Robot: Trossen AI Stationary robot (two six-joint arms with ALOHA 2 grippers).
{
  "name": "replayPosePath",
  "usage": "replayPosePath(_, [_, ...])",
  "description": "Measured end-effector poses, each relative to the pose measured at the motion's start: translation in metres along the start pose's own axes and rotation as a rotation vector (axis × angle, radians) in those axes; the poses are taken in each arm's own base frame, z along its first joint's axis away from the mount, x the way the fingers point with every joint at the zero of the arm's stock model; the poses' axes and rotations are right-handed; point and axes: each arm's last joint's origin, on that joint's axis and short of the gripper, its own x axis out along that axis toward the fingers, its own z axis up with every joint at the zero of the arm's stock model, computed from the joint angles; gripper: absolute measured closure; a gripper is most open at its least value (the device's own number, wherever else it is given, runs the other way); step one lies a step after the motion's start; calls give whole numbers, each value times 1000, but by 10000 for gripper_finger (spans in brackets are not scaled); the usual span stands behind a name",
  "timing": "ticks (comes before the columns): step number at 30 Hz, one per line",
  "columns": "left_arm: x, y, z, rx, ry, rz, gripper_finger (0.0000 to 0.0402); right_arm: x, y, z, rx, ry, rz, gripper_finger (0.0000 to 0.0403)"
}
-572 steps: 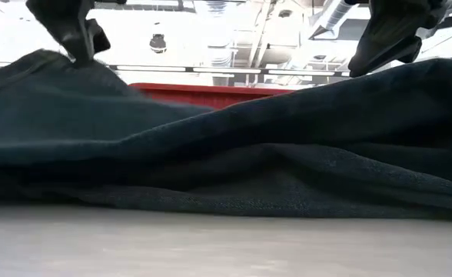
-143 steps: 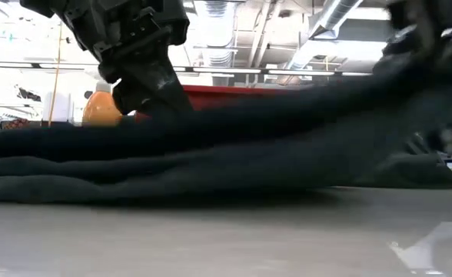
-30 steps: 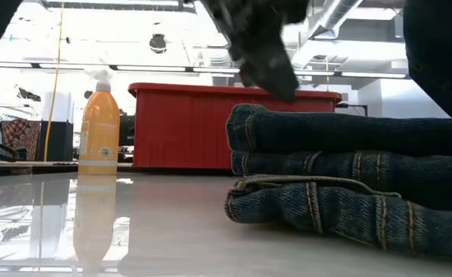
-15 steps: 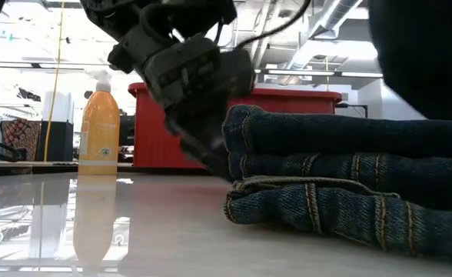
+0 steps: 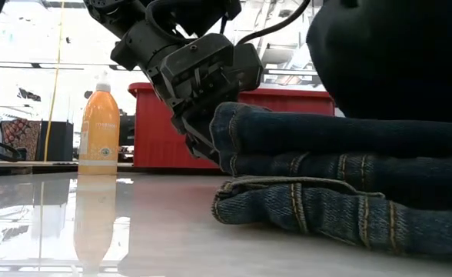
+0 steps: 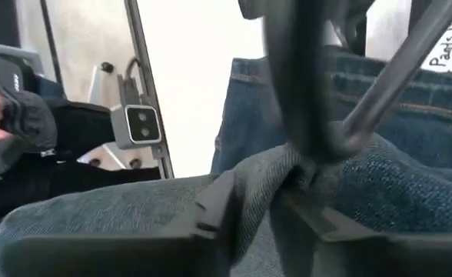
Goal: Fold Laundry from Bin
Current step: Fold the blue pants from the bin
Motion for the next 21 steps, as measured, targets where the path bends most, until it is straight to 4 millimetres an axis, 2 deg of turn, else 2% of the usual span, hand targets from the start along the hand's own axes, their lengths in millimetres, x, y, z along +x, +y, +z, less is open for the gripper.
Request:
replayPosePath(9, [0, -1, 2, 2, -28, 2, 223, -25, -2, 10, 26, -79, 54, 169])
replayPosePath(14, [0, -1, 3, 19, -35, 2, 223, -42, 5, 8, 47, -104, 129, 145])
replayPosePath(17, [0, 0, 3, 20, -33, 5, 223, -57, 10, -6, 91, -70, 130, 144])
replayPosePath(21, [0, 0, 3, 20, -31, 2, 223, -74, 27, -43, 109, -70, 39, 144])
